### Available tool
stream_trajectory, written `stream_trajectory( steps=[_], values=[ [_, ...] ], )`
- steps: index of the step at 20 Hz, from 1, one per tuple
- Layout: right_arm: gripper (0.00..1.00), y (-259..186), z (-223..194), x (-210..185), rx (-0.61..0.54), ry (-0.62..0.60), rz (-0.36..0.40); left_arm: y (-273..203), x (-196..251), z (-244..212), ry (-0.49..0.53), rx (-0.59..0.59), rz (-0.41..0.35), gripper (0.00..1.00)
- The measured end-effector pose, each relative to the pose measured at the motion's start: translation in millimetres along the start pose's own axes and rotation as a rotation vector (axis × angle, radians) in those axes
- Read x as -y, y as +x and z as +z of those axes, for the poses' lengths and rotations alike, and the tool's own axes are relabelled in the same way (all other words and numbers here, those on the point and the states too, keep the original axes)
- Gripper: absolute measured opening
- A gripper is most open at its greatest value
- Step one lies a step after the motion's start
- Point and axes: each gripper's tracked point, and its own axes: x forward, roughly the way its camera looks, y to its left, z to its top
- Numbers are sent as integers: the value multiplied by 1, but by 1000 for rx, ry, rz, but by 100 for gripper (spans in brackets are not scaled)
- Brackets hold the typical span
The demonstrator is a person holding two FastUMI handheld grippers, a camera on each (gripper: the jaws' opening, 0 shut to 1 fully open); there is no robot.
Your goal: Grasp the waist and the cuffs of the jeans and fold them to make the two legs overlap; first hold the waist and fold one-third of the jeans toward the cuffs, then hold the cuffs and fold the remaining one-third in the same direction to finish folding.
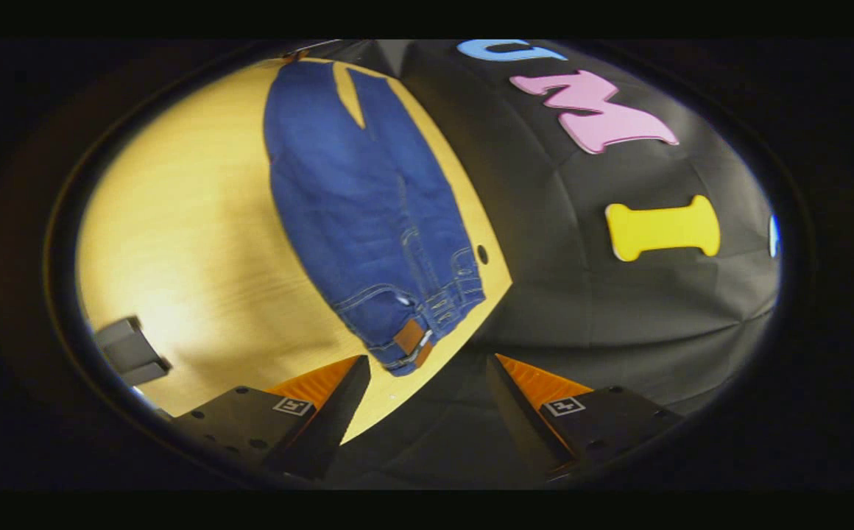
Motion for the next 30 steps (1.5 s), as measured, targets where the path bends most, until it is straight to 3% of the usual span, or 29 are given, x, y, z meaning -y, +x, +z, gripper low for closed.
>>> stream_trajectory(
  steps=[5, 7, 8, 10, 11, 12, 13, 14, 16, 18, 19, 22, 23, 26, 27, 28, 30],
  values=[
    [97, 44, -17, -23, -12, -82, 96, 1, 1, 1, -22, -18, 14, 6],
    [97, 57, -13, -14, 13, -112, 67, 1, 1, 1, -33, -24, 21, 6],
    [91, 63, -13, -10, 17, -104, 55, 1, 0, 1, -35, -25, 25, 6],
    [94, 77, -12, -7, 33, -113, 35, 2, 0, 2, -38, -22, 42, 6],
    [88, 83, -6, -4, 48, -138, 10, 4, -1, 3, -36, -20, 54, 6],
    [93, 88, -3, -3, 57, -166, -7, 5, -2, 2, -36, -17, 67, 6],
    [91, 93, -2, -6, 56, -181, -9, 6, -2, 3, -39, -15, 81, 6],
    [84, 97, -3, -12, 47, -186, 6, 6, -3, 3, -42, -19, 93, 6],
    [46, 108, -2, -12, 38, -200, 3, 8, -5, 5, -44, -23, 110, 5],
    [39, 112, -5, -13, 38, -186, 9, 10, -7, 7, -53, -26, 115, 6],
    [29, 112, -5, -14, 37, -173, 21, 10, -7, 7, -62, -26, 114, 6],
    [19, 102, 1, -18, 51, -144, 65, 9, -8, 7, -89, -30, 105, 5],
    [4, 106, -4, -17, 44, -136, 89, 10, -8, 7, -90, -34, 94, 5],
    [3, 89, -1, -18, 60, -207, 162, 2, -1, 7, -136, -41, 12, 6],
    [9, 83, 2, -12, 69, -228, 174, -3, -3, 14, -167, -21, -18, 6],
    [3, 77, 5, -4, 77, -211, 190, -4, -10, 22, -203, 0, -26, 6],
    [9, 68, 16, 29, 96, -136, 174, -15, -22, 31, -334, 27, -46, 5]
  ],
)
